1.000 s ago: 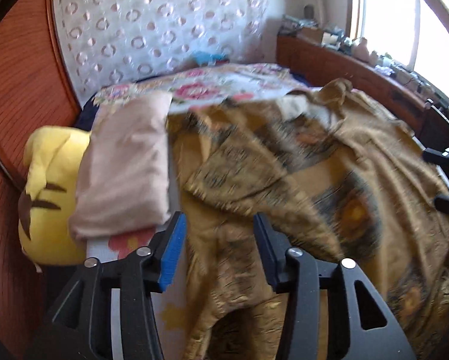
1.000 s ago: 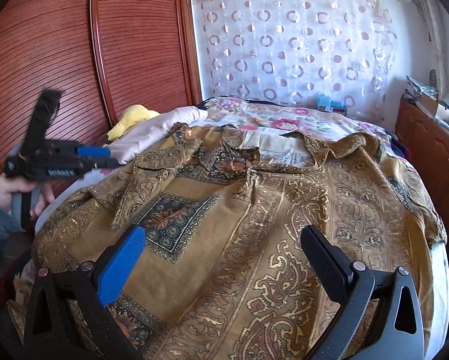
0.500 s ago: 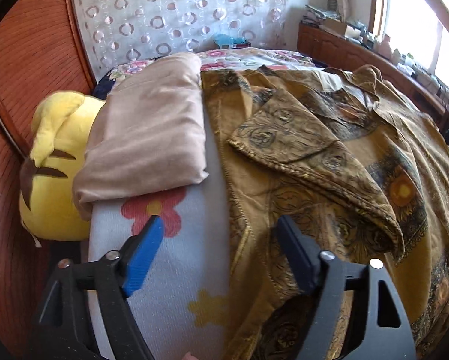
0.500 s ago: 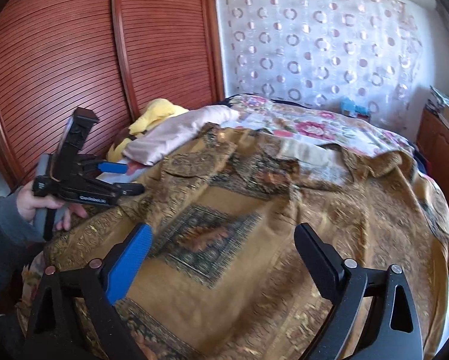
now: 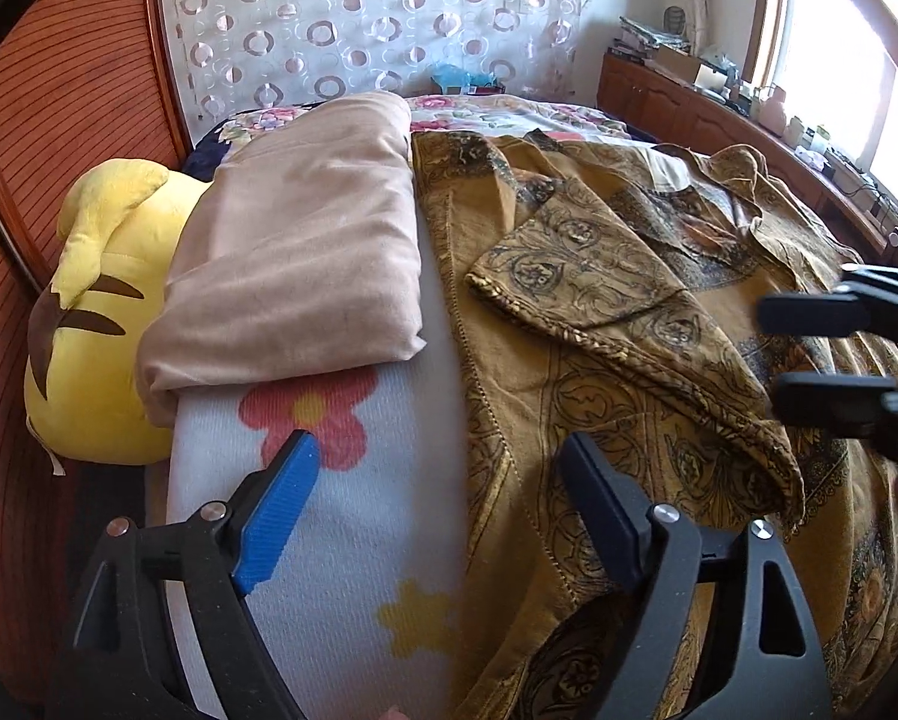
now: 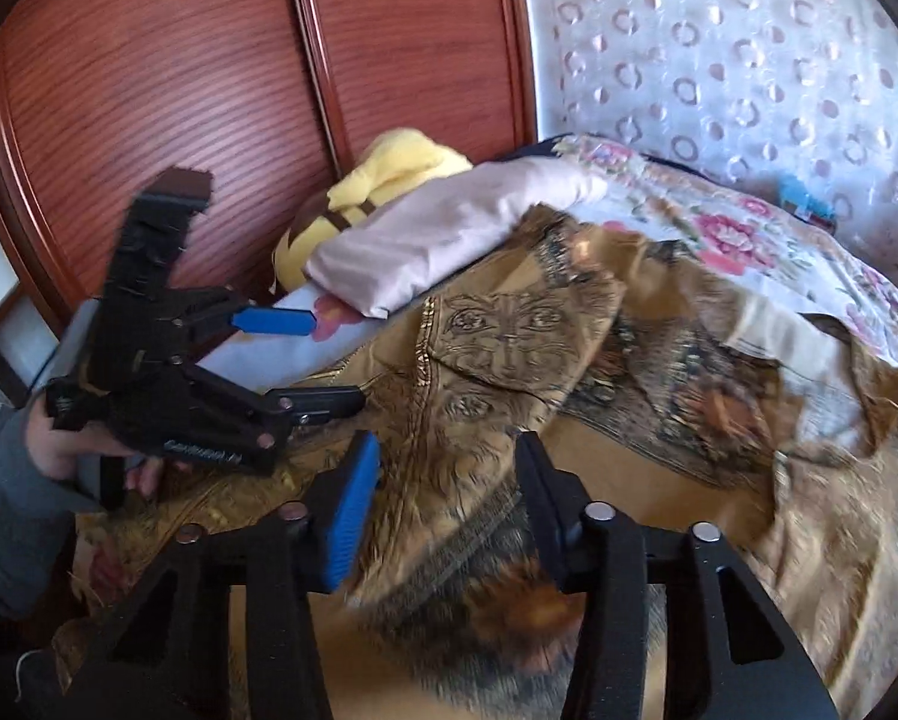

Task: Fold small clothes

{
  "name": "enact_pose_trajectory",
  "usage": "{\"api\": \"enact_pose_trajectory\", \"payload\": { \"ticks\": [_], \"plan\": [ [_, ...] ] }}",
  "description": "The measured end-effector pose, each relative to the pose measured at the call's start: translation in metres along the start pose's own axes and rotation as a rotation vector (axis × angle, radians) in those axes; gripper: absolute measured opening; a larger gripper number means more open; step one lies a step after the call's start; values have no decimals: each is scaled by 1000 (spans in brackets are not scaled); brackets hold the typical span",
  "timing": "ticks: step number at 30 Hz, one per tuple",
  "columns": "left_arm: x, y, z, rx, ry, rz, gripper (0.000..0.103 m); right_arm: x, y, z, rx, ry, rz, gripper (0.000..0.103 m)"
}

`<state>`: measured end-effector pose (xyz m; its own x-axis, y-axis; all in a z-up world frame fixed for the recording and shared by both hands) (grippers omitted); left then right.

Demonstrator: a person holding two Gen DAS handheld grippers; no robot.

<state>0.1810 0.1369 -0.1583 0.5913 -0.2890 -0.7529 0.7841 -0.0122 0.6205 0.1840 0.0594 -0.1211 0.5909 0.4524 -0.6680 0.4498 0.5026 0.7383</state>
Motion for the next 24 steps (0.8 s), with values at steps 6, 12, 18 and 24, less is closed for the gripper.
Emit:
{"api": "enact_pose_trajectory", "payload": {
  "ticks": [6,12,18,24],
  "plan": [
    [0,0,0,-1,1,0,84,31,3,-9,-47,-18,-47,47],
    [0,0,0,-1,1,0,84,48,-1,-17,-151,-133,-66,47],
    [0,0,0,-2,2,0,84,48,2,13,-73,-240,-61,47],
    [0,0,0,-2,2,0,84,13,-6,53,83,-283,-5,47]
  ]
}}
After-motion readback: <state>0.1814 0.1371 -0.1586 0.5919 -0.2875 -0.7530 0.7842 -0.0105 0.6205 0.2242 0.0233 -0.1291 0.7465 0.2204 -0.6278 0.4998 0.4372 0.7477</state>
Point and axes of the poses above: each gripper's, at about its wrist camera, not at the fingertips, and x roughly the way its jaws point, z to its right, y to its top, the point moved 7 cm from there along x, roughly the way its jaws point, and after that the axes turned 14 degrees about -y, right-handed, at the moved point
